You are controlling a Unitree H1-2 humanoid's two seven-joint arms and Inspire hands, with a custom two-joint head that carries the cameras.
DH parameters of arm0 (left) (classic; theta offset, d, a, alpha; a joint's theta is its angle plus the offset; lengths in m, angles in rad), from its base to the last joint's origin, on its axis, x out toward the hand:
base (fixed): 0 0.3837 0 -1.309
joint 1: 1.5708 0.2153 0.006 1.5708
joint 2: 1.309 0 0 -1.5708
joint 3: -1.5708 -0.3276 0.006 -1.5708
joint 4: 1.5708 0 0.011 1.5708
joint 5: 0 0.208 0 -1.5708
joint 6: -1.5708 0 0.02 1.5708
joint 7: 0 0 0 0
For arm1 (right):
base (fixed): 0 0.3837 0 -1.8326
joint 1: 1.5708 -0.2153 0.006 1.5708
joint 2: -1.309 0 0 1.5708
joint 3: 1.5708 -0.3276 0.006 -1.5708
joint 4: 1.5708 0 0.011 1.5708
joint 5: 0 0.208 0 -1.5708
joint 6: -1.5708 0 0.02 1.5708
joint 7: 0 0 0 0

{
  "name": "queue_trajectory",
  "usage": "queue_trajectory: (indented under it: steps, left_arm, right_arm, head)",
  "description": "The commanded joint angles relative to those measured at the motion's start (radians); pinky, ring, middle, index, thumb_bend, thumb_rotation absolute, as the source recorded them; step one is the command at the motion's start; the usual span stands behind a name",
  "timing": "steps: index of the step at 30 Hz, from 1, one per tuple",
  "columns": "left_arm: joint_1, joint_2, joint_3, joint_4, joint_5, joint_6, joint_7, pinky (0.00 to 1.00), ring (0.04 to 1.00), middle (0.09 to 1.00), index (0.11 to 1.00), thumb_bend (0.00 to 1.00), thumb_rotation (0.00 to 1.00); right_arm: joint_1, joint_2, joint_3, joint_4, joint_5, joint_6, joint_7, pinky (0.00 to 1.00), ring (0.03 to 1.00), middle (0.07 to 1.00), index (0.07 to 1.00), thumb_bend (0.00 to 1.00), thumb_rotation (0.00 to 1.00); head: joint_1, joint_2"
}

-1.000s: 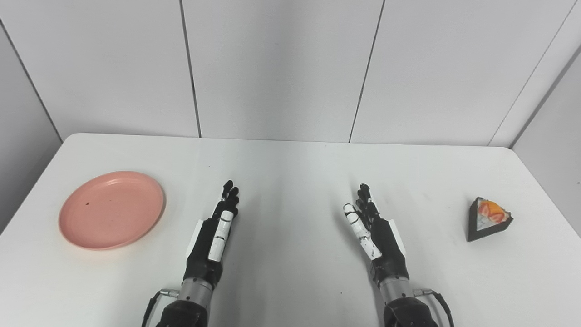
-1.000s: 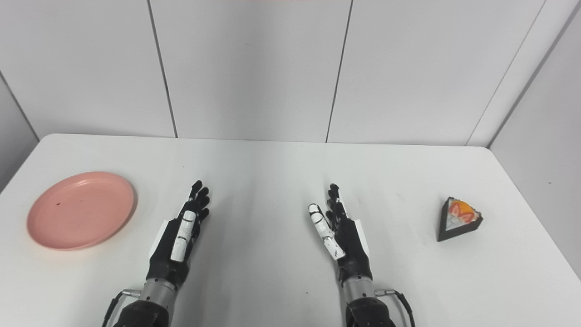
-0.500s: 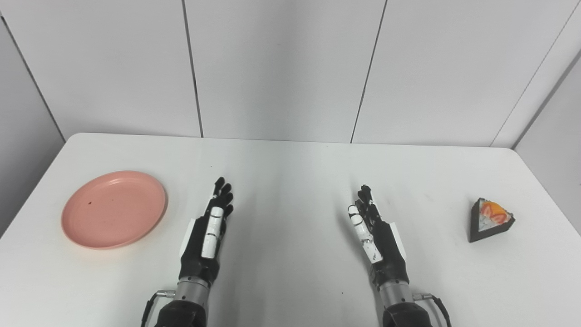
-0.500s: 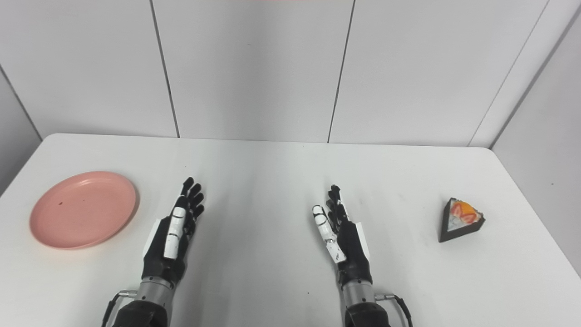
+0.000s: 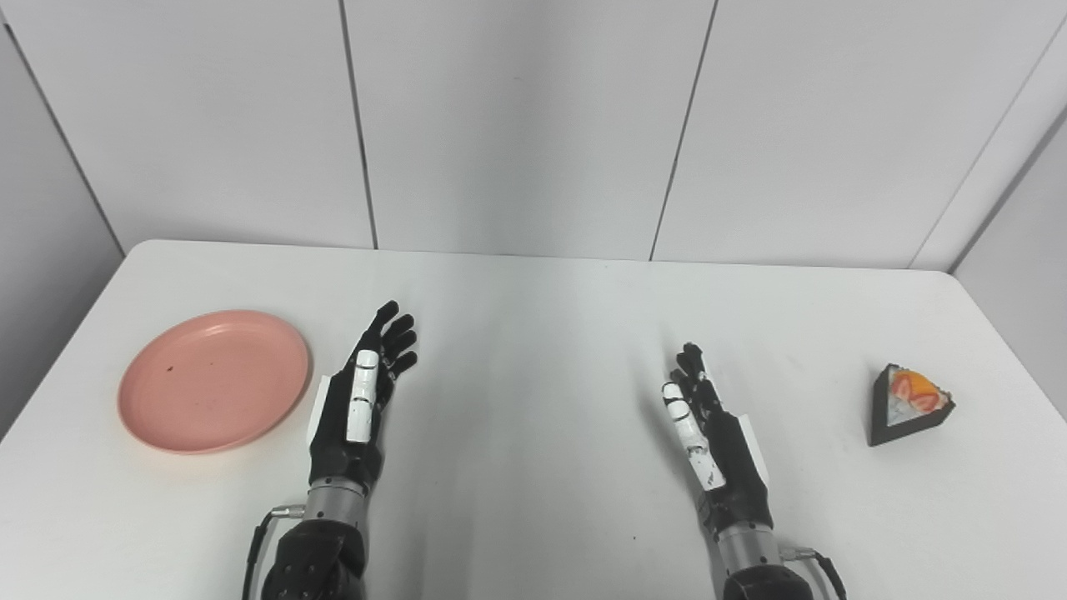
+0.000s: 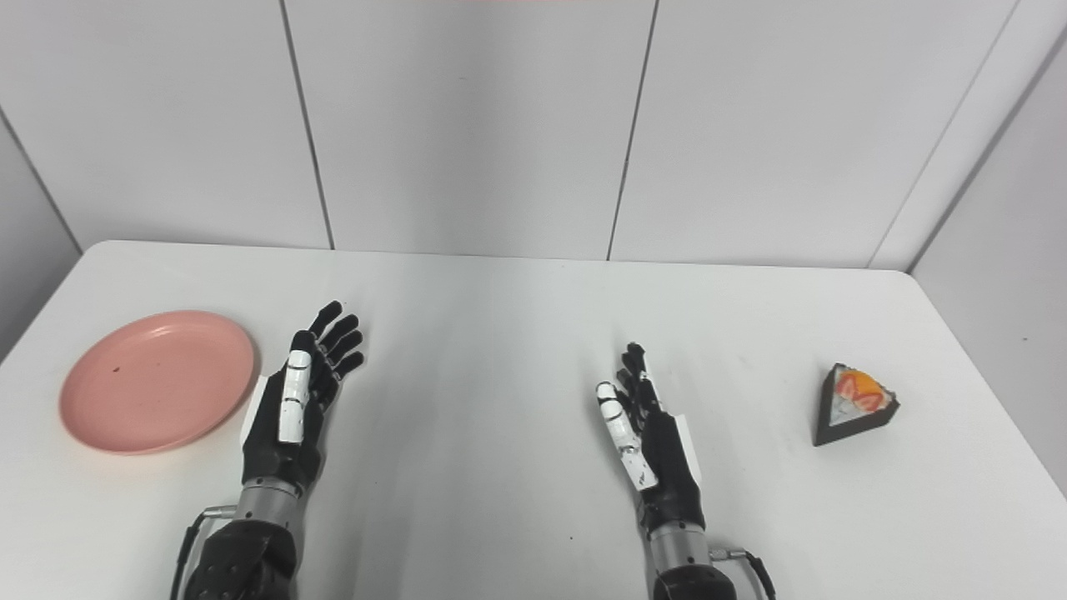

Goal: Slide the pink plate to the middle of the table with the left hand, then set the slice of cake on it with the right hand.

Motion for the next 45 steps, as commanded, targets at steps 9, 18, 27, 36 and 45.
queue_trajectory:
  steps: [9, 18, 27, 36, 45]
  left_arm:
    - [-0.067, 0.070, 0.027, -0.083, 0.012, 0.018, 0.017, 0.81, 0.841, 0.841, 0.831, 0.71, 1.00]
    - [-0.126, 0.162, 0.084, -0.089, 0.048, 0.066, 0.056, 0.82, 0.813, 0.803, 0.783, 0.72, 1.00]
    - [-0.151, 0.231, 0.143, -0.116, 0.110, 0.123, 0.124, 0.75, 0.759, 0.764, 0.748, 0.75, 1.00]
    - [-0.140, 0.311, 0.224, -0.133, 0.111, 0.172, 0.145, 0.72, 0.742, 0.744, 0.740, 0.76, 1.00]
    - [-0.117, 0.370, 0.296, -0.109, 0.083, 0.181, 0.140, 0.74, 0.751, 0.744, 0.741, 0.76, 1.00]
  right_arm:
    - [-0.016, -0.013, -0.016, 0.008, 0.056, -0.080, 0.029, 1.00, 0.971, 0.977, 0.979, 0.53, 0.75]
    - [-0.019, -0.035, -0.042, 0.045, 0.112, -0.132, 0.055, 1.00, 0.968, 0.982, 0.981, 0.50, 0.74]
    - [-0.007, -0.047, -0.060, 0.006, 0.190, -0.066, 0.086, 1.00, 0.998, 0.998, 0.993, 0.40, 0.74]
    - [-0.011, -0.056, -0.060, 0.003, 0.190, -0.059, 0.088, 1.00, 1.000, 1.000, 1.000, 0.32, 0.79]
    - [-0.011, -0.061, -0.068, 0.018, 0.188, -0.089, 0.083, 1.00, 1.000, 1.000, 1.000, 0.35, 0.76]
  head:
    - [0.077, -0.018]
    - [0.260, -0.085]
    - [0.348, -0.121]
    - [0.361, -0.127]
    - [0.355, -0.164]
